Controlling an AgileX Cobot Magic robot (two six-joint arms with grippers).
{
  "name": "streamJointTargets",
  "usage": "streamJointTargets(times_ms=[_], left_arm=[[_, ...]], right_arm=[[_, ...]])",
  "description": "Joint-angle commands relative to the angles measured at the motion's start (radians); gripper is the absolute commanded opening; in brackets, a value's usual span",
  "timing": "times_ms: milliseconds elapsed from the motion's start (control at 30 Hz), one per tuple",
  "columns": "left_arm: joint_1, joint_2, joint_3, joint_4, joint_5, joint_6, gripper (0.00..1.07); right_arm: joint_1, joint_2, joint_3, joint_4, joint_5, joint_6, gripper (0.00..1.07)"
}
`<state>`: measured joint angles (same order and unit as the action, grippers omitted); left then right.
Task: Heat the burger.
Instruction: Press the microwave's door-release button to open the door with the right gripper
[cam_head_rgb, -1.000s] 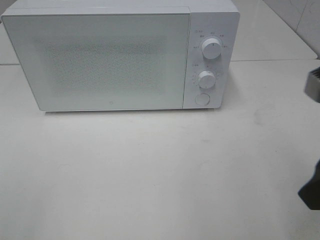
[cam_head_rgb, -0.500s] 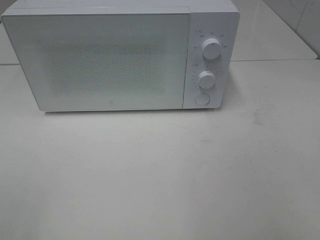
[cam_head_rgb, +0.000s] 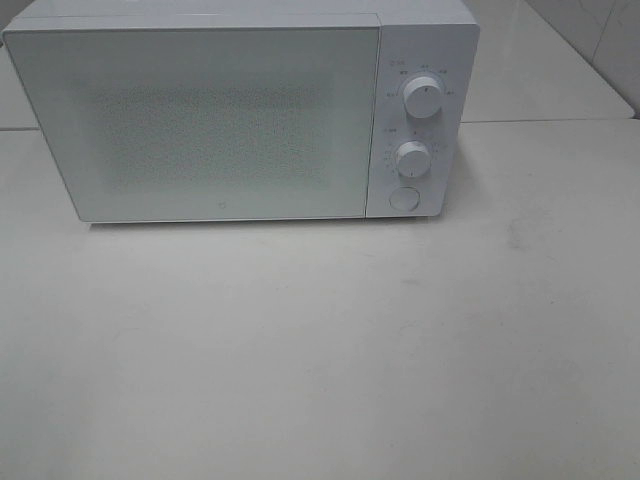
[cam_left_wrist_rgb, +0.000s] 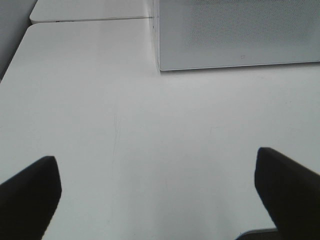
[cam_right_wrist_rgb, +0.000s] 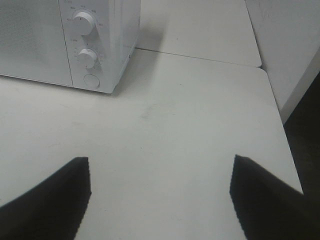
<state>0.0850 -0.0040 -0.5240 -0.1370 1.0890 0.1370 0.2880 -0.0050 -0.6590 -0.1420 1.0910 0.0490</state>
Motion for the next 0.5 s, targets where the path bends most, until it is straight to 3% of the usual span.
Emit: streamJointTargets(times_ms=[33,167,500], left_arm=[[-0.005,-0.016,0.003,-0.010,-0.013,-0.006,0.98],[-0.005,-0.006,0.003,-0.008,-0.013,-0.006,0.98],[-0.004,-0.005,0.003,-0.007,-0.013,-0.006,0.98]], right_arm=[[-0.008,-0.030,0.048,-0.010,-0.014,0.004,0.75],[-0.008,-0.030,0.130,-0.005,-0.065,-0.004,0.75],[-0.008,-0.030,0.160,0.000,-0.103,-0.008,0.75]])
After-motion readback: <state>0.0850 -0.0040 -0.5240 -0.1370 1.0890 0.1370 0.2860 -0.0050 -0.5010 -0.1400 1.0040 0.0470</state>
